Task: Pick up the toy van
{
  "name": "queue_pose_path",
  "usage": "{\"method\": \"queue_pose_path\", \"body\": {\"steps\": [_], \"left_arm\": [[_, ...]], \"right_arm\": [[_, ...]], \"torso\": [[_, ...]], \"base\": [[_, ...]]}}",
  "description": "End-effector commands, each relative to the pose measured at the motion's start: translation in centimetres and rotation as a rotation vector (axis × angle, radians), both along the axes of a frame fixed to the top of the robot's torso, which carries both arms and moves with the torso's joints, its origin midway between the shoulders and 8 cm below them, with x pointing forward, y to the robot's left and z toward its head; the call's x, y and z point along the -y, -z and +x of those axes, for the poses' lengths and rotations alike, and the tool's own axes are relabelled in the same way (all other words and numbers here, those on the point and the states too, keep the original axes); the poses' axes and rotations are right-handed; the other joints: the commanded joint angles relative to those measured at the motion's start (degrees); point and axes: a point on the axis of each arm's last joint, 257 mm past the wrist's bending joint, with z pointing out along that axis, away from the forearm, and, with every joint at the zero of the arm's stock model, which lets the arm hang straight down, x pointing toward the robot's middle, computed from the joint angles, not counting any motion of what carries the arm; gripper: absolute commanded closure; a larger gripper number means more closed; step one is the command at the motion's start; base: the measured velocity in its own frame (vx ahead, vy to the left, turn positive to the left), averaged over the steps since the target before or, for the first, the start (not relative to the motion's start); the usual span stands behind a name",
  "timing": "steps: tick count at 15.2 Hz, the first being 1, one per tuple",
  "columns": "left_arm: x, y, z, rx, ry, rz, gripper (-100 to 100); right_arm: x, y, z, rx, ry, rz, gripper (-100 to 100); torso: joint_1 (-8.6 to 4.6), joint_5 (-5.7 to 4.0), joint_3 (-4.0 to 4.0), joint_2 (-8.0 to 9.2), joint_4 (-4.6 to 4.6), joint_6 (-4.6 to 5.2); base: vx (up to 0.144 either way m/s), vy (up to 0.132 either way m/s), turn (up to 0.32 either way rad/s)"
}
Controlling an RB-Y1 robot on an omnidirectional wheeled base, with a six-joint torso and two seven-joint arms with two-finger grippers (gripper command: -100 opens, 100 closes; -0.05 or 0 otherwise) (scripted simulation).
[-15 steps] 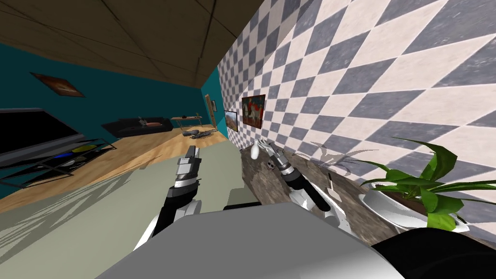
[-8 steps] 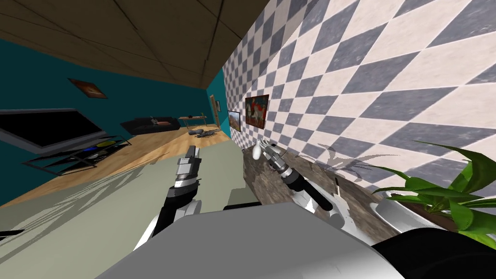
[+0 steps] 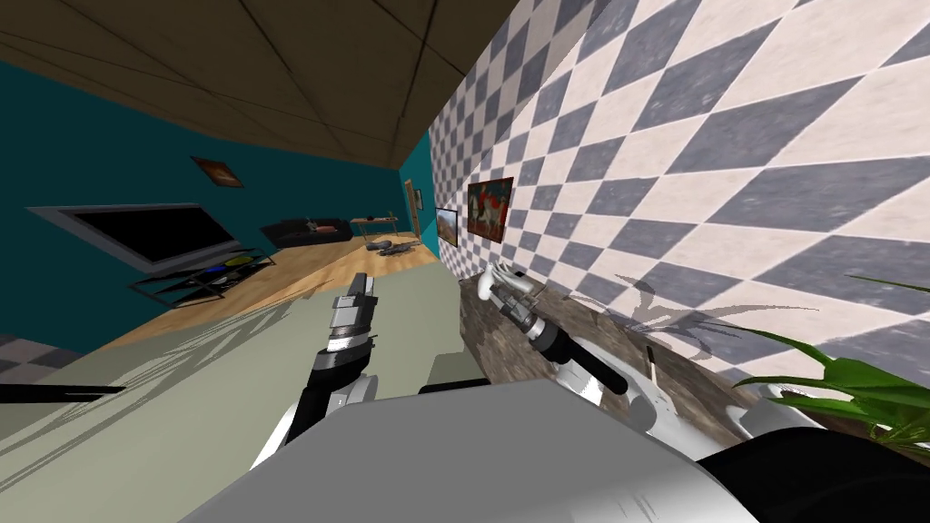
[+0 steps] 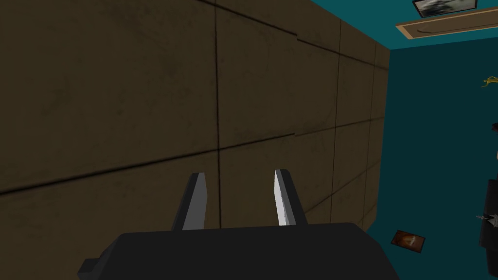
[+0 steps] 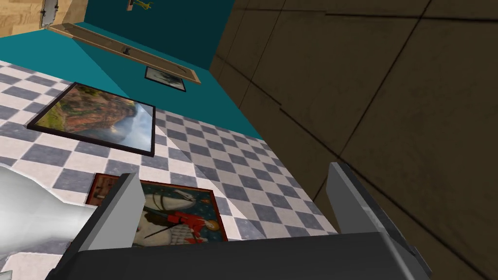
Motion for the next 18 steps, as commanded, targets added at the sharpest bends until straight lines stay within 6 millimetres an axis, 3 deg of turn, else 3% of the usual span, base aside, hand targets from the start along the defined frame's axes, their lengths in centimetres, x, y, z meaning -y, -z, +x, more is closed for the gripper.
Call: {"method": "queue_pose_path", "body": {"steps": [1, 4, 8, 11, 12, 15, 16, 18], "left_arm": [[0.0, 0.0, 0.0, 0.0, 0.0, 0.0, 0], [0.0, 0.0, 0.0, 0.0, 0.0, 0.0, 0], [0.0, 0.0, 0.0, 0.0, 0.0, 0.0, 0], [0.0, 0.0, 0.0, 0.0, 0.0, 0.0, 0], [0.0, 0.0, 0.0, 0.0, 0.0, 0.0, 0], [0.0, 0.0, 0.0, 0.0, 0.0, 0.0, 0], [0.0, 0.0, 0.0, 0.0, 0.0, 0.0, 0], [0.0, 0.0, 0.0, 0.0, 0.0, 0.0, 0]], "right_arm": [[-0.6, 1.6, -0.7, -0.049, -0.031, -0.031, -100], [-0.5, 2.2, -1.0, -0.057, -0.05, -0.078, -100], [-1.1, 5.3, -2.5, -0.15, -0.103, -0.15, -100], [-0.7, 5.9, -2.8, -0.158, -0.12, -0.197, -100], [-0.9, 7.3, -3.6, -0.203, -0.137, -0.219, -100], [-0.5, 7.8, -3.8, -0.21, -0.151, -0.259, -100], [-0.4, 9.2, -4.7, -0.257, -0.168, -0.286, -100], [0.0, 9.7, -4.9, -0.263, -0.179, -0.322, -100]], "torso": [[0.0, 0.0, 0.0, 0.0, 0.0, 0.0], [-0.01, 0.0, 0.01, 0.01, 0.0, 0.0], [-0.01, 0.0, 0.0, 0.0, 0.0, 0.0], [-0.03, -0.01, 0.0, -0.01, 0.0, 0.0], [0.0, 0.0, 0.0, -0.01, 0.0, 0.01], [-0.01, 0.0, 0.0, 0.0, 0.0, 0.01], [0.01, 0.0, 0.0, 0.0, 0.0, 0.02], [0.0, 0.0, -0.01, -0.01, 0.0, -0.03]], "base": [[-0.01, -0.022, 0.169], [-0.008, -0.022, 0.083], [-0.008, -0.023, 0.161], [-0.005, -0.025, 0.09], [-0.008, -0.017, 0.212], [-0.009, -0.021, 0.085], [-0.008, -0.015, 0.148], [-0.009, -0.027, 0.149]]}}
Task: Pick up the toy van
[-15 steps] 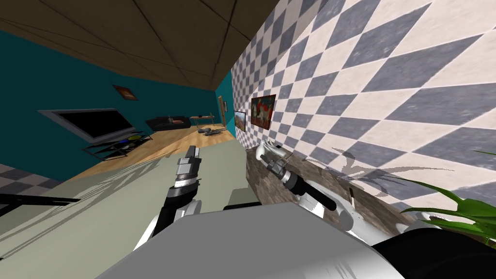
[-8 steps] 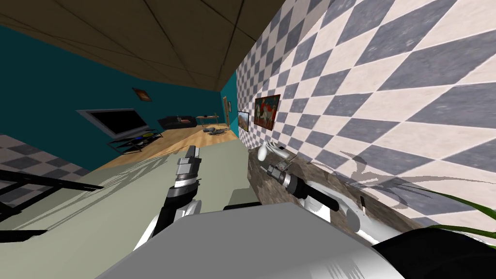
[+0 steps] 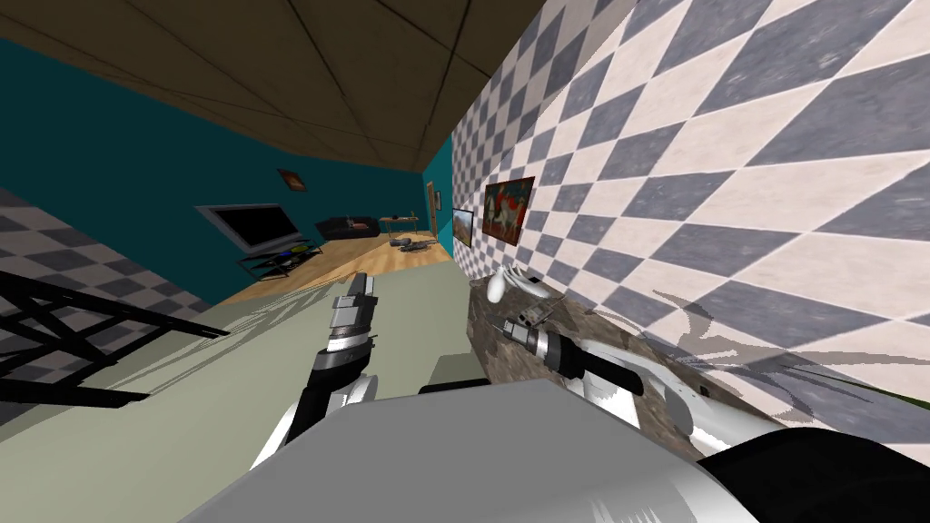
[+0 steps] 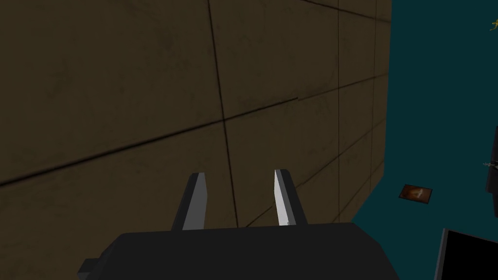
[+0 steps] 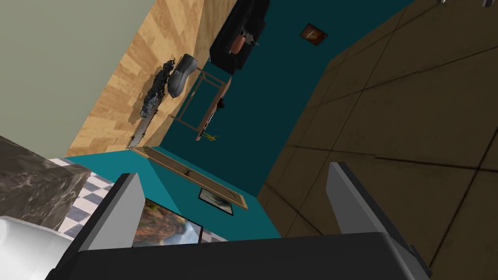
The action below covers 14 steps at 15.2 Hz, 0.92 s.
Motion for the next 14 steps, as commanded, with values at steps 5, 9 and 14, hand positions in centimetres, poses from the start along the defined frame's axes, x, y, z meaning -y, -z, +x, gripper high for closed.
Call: {"method": "queue_pose_path", "body": {"steps": [5, 9, 14], "left_arm": [[0.0, 0.0, 0.0, 0.0, 0.0, 0.0, 0], [0.0, 0.0, 0.0, 0.0, 0.0, 0.0, 0], [0.0, 0.0, 0.0, 0.0, 0.0, 0.0, 0]], "right_arm": [[1.1, 3.5, -2.4, -0.106, -0.042, -0.116, -100], [2.5, 5.2, -3.7, -0.159, -0.068, -0.199, -100], [4.2, 6.8, -5.0, -0.21, -0.09, -0.284, -100]], "torso": [[0.01, 0.0, 0.0, -0.01, 0.0, 0.02], [-0.01, 0.0, -0.01, -0.01, 0.0, -0.02], [-0.01, 0.0, -0.01, -0.01, 0.0, 0.01]], "base": [[-0.009, -0.024, 0.126], [-0.01, -0.028, 0.172], [-0.008, -0.026, 0.102]]}}
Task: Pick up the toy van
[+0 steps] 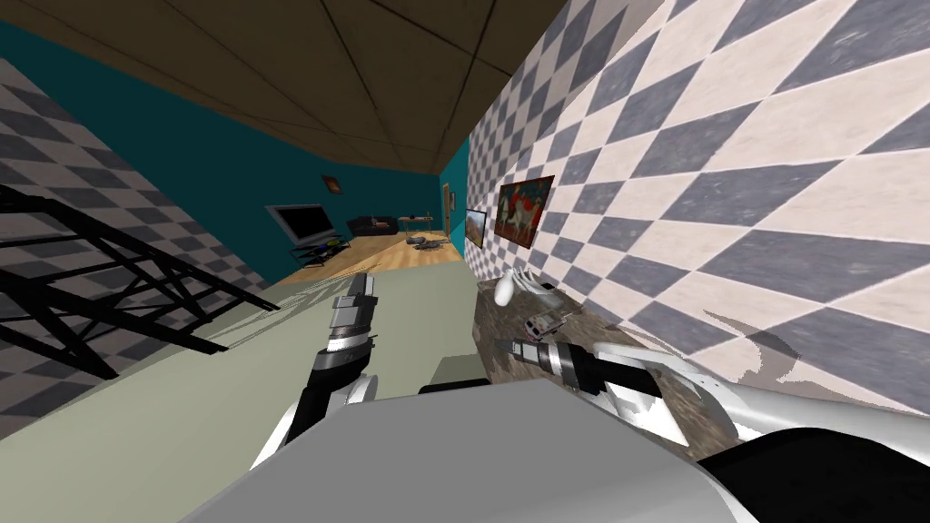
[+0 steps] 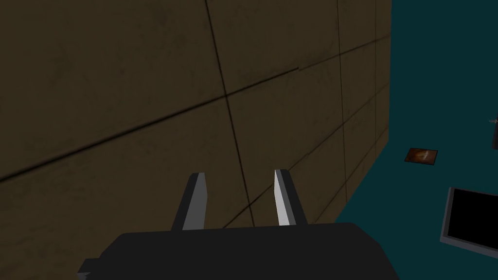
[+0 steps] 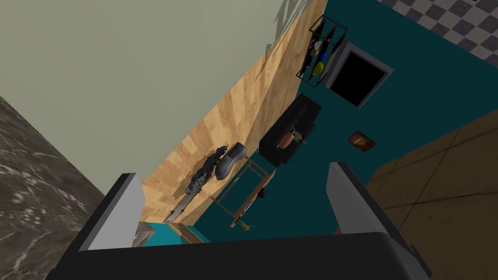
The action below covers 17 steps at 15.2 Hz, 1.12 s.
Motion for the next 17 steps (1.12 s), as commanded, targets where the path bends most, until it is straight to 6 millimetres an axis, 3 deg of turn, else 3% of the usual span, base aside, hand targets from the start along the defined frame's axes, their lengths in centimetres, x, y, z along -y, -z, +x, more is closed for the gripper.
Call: {"method": "queue_pose_path", "body": {"steps": [1, 10, 14, 17], "left_arm": [[0.0, 0.0, 0.0, 0.0, 0.0, 0.0, 0], [0.0, 0.0, 0.0, 0.0, 0.0, 0.0, 0], [0.0, 0.0, 0.0, 0.0, 0.0, 0.0, 0], [0.0, 0.0, 0.0, 0.0, 0.0, 0.0, 0]], "right_arm": [[1.1, 1.1, -1.0, -0.046, -0.004, -0.044, -100], [6.2, 3.9, -4.3, -0.172, -0.031, -0.237, -100], [8.8, 4.2, -5.1, -0.203, -0.049, -0.334, -100], [9.0, 4.4, -5.5, -0.213, -0.047, -0.336, -100]], "torso": [[0.0, 0.0, 0.0, 0.0, 0.0, 0.0], [0.0, 0.01, 0.0, -0.01, 0.0, -0.01], [0.01, 0.01, -0.01, -0.02, -0.01, -0.04], [0.03, 0.01, -0.01, -0.02, 0.0, 0.0]], "base": [[-0.006, -0.017, 0.158], [-0.008, -0.025, 0.141], [-0.007, -0.024, 0.145], [-0.003, -0.011, 0.01]]}}
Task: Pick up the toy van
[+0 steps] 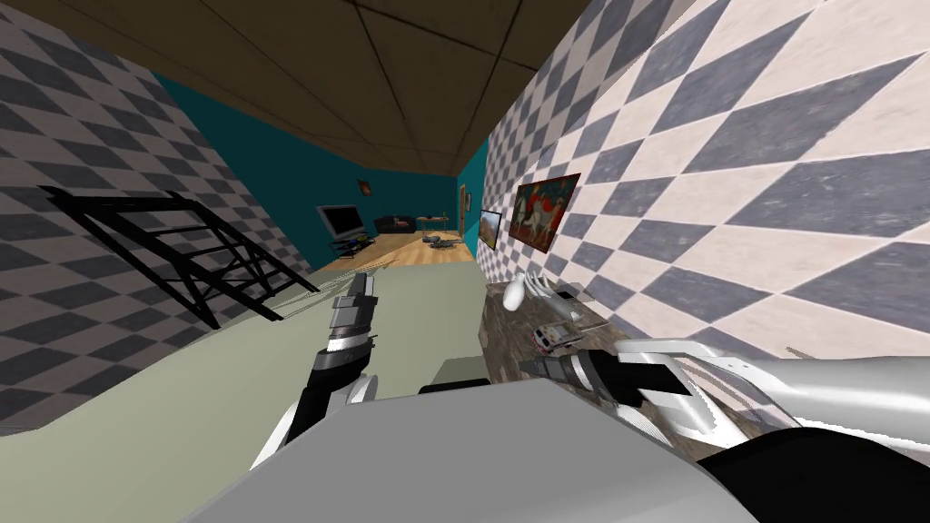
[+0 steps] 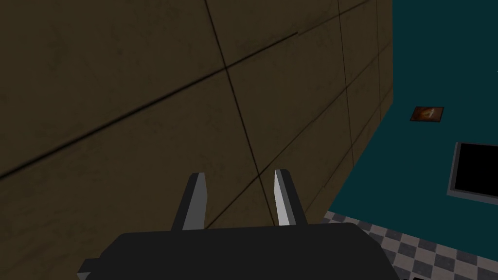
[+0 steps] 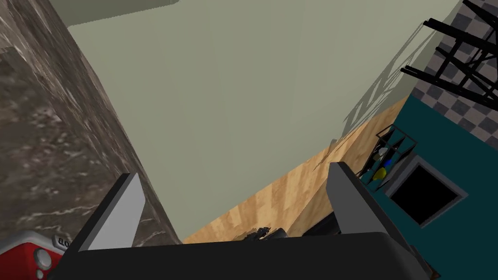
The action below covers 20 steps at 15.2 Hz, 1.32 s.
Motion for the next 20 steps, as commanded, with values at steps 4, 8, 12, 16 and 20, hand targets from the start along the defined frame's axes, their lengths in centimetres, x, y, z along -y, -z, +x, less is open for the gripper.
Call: {"method": "queue_pose_path", "body": {"steps": [4, 8, 12, 16, 20], "left_arm": [[0.0, 0.0, 0.0, 0.0, 0.0, 0.0, 0], [0.0, 0.0, 0.0, 0.0, 0.0, 0.0, 0], [0.0, 0.0, 0.0, 0.0, 0.0, 0.0, 0], [0.0, 0.0, 0.0, 0.0, 0.0, 0.0, 0], [0.0, 0.0, 0.0, 0.0, 0.0, 0.0, 0]], "right_arm": [[1.8, 0.3, -1.0, -0.036, -0.008, -0.062, -100], [3.7, 0.5, -2.0, -0.068, -0.003, -0.117, -100], [5.5, 0.5, -2.7, -0.095, -0.005, -0.175, -100], [8.6, 0.2, -3.9, -0.14, -0.003, -0.271, -100], [11.0, -0.3, -4.8, -0.172, -0.001, -0.348, -100]], "torso": [[-0.01, 0.01, -0.02, -0.02, -0.01, -0.05], [0.02, 0.0, 0.0, 0.0, 0.0, 0.0], [-0.04, 0.0, -0.02, -0.03, -0.01, -0.03], [-0.03, 0.0, -0.03, -0.05, -0.02, -0.04], [-0.01, 0.02, -0.04, -0.07, -0.01, -0.02]], "base": [[-0.003, -0.01, 0.1], [-0.001, -0.005, 0.022], [-0.003, -0.022, 0.144], [0.003, -0.019, 0.142], [0.009, -0.016, 0.115]]}}
